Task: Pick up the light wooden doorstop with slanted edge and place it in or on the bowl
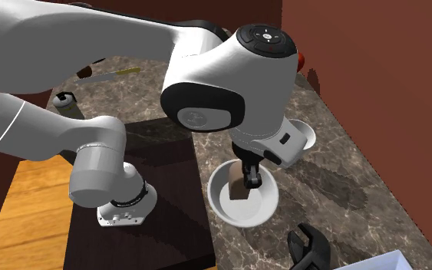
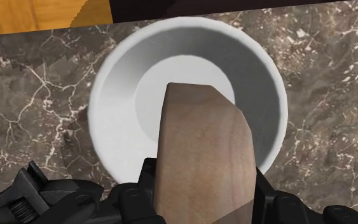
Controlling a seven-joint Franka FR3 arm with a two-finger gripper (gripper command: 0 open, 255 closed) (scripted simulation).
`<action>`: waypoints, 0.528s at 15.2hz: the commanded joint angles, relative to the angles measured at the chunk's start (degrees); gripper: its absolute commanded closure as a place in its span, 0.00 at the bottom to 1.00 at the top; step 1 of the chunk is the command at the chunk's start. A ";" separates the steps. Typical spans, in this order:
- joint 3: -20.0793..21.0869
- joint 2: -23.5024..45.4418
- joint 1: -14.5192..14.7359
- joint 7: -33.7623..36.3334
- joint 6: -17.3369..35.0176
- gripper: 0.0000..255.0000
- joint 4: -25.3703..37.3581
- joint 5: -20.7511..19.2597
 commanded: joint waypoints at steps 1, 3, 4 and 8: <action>0.00 0.00 0.00 0.00 0.05 1.00 -0.02 0.00; 0.00 0.00 0.00 0.00 0.05 1.00 -0.02 0.00; 0.00 0.00 0.00 0.00 0.05 1.00 -0.02 0.00; 0.00 0.02 0.00 0.00 0.06 0.00 -0.01 0.00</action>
